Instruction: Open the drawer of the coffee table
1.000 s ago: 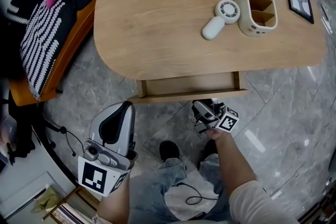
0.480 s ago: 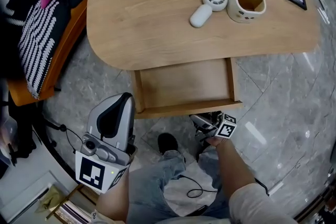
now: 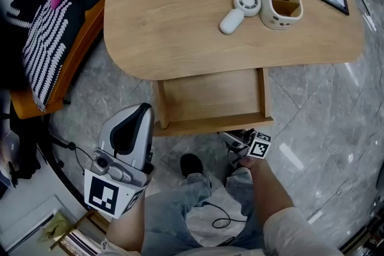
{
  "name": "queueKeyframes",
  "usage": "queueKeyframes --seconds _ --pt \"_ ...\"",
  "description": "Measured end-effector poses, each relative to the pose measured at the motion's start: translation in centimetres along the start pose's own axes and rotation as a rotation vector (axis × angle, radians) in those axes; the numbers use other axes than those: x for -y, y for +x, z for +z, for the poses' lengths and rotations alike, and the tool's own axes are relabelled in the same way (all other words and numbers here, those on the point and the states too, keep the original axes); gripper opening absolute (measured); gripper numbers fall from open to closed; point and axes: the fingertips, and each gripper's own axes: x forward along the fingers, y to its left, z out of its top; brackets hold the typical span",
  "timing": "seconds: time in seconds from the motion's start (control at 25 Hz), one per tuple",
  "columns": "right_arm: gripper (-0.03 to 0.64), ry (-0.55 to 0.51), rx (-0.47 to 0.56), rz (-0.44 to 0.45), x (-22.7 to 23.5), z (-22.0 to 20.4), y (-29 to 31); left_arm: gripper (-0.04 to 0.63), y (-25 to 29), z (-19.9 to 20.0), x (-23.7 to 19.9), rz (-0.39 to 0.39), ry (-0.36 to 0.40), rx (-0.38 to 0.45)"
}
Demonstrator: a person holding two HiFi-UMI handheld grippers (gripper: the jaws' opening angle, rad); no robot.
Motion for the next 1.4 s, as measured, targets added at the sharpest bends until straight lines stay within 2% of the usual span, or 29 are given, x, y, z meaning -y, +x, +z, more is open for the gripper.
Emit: queueKeyframes --seconds 0.16,0.24,0.36,0.48,0.6,0.76,0.96,1.12,1.28,1.4 --pt "0.433 0.005 0.002 -0.007 0.0 0.0 -0.1 -0.002 0.0 0.1 0.0 0.004 -0.003 0.01" --pt "0.434 -0.002 -0.036 -0.029 0.2 -0.4 -0.3 -0.002 0.0 0.1 0.2 0.007 -0.008 0.007" --pt "0.434 0.012 -0.144 -0.073 -0.7 -2.1 -1.4 -0.002 -0.2 1.8 -0.1 0.033 -0.017 0.018" --pt "0.434 -0.018 -0.299 -0.08 -5.7 -3.9 -2.9 -0.002 -0.8 5.3 -0.1 0.023 -0.022 0.003" --pt "0.433 -0.155 -0.356 -0.026 -14.5 0.0 -2.4 -0.002 -1.1 10.8 -0.9 0.043 -0.026 0.033" --pt "0.433 -0.457 -0.317 0.028 -30.6 8.6 1.6 -0.002 -1.9 19.6 -1.3 0.054 -0.027 0.062" --pt "0.411 -0.883 -0.171 -0.037 -52.5 19.9 7.6 -0.002 -3.6 31.6 -0.7 0.029 -0.086 0.077" --pt "0.363 -1.173 -0.06 -0.097 -67.9 25.7 10.4 -0.002 -4.5 41.0 0.9 -0.001 -0.054 0.123" --pt "0.308 -1.35 -0.002 -0.18 -77.7 28.0 10.4 -0.002 -6.1 49.5 2.7 -0.01 -0.006 0.196" --pt "0.25 -1.372 0.051 -0.226 -81.6 29.9 9.7 -0.002 -7.2 54.4 3.4 -0.01 0.027 0.244"
